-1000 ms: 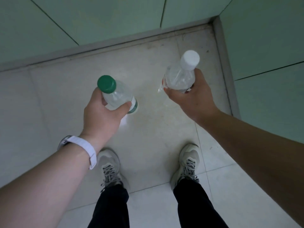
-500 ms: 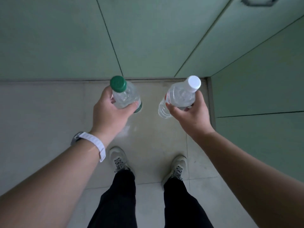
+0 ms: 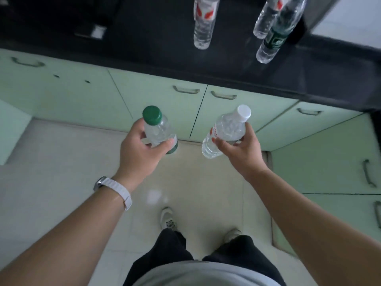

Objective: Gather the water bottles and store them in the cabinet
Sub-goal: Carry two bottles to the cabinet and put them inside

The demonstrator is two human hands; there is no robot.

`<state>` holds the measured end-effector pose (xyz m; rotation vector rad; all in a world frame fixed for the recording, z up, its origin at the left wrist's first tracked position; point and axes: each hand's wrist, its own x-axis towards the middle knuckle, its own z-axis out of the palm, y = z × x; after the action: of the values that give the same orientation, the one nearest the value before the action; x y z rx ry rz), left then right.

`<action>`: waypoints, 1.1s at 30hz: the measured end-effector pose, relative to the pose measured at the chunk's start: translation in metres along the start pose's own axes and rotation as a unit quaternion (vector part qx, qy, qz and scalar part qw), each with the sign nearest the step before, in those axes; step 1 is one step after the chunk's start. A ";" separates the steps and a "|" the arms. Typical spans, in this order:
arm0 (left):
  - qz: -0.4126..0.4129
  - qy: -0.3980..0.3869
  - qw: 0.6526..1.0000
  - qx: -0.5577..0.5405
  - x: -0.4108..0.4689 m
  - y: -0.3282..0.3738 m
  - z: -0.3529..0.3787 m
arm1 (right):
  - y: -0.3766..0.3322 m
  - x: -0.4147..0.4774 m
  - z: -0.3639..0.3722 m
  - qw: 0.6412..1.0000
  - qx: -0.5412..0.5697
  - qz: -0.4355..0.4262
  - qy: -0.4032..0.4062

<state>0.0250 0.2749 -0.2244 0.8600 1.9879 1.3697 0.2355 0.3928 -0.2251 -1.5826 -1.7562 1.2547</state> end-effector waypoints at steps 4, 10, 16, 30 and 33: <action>0.014 0.029 0.999 -0.011 0.006 0.018 -0.041 | -0.049 -0.003 0.011 0.999 0.008 -0.034 -0.020; 0.004 0.086 0.996 -0.031 0.020 0.041 -0.076 | -0.106 0.007 0.027 0.992 0.068 -0.082 -0.062; -0.014 0.135 0.989 -0.053 0.047 0.059 -0.084 | -0.142 0.043 0.037 0.978 0.117 -0.110 -0.133; -0.040 0.341 0.939 -0.021 0.103 0.110 -0.098 | -0.246 0.165 0.084 0.908 0.156 -0.196 -0.335; -0.049 0.395 0.917 -0.028 0.094 0.109 -0.111 | -0.263 0.169 0.112 0.887 0.151 -0.213 -0.380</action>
<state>-0.0976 0.3121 -0.0960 0.1511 2.4965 1.8926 -0.0329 0.5377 -0.0944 -0.4784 -2.0374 1.9307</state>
